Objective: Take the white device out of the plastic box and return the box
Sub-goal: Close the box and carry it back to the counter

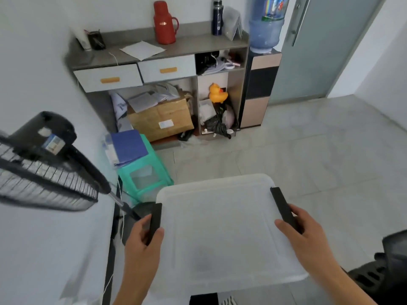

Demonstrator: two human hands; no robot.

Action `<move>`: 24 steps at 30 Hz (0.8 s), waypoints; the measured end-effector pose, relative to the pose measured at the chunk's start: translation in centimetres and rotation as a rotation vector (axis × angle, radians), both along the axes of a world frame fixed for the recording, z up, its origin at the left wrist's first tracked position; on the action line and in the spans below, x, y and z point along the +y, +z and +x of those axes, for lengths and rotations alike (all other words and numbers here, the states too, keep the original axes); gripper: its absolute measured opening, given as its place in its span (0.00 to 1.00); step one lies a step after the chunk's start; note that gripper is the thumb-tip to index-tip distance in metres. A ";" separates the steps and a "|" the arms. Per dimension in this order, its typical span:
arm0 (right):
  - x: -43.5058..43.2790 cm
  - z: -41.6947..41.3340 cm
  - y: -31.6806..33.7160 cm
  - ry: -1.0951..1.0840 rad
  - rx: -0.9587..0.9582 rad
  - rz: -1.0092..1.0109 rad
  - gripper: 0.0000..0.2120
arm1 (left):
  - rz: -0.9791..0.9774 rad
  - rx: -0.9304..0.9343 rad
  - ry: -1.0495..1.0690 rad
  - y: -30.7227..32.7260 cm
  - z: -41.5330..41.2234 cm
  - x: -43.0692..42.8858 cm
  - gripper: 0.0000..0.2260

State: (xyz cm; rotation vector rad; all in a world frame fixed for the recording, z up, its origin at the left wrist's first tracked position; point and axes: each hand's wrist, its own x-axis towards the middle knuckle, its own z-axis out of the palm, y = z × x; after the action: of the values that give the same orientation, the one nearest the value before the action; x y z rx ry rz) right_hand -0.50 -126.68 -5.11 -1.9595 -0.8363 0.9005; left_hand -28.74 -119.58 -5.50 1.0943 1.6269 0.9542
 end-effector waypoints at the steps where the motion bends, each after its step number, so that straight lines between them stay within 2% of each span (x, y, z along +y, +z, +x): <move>1: 2.5 0.3 -0.2 -0.017 0.008 0.007 0.19 | -0.001 -0.006 0.000 -0.2 0.4 2.8 0.17; 4: 9.5 1.3 0.0 -0.051 0.026 0.026 0.18 | 0.031 0.021 -0.026 -0.4 1.3 10.9 0.14; 13: 26.9 5.9 1.9 -0.175 0.037 0.090 0.19 | 0.059 0.024 -0.126 2.0 6.8 31.6 0.15; 24: 53.7 16.6 0.9 -0.090 0.070 0.124 0.19 | 0.048 0.075 -0.038 1.9 16.4 55.4 0.19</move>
State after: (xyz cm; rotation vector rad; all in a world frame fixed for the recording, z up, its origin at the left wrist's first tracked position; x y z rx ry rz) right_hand 16.07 -72.95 -4.24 -1.8328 -0.7398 0.8396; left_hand -12.31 -64.17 -3.59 1.2026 1.6452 0.9415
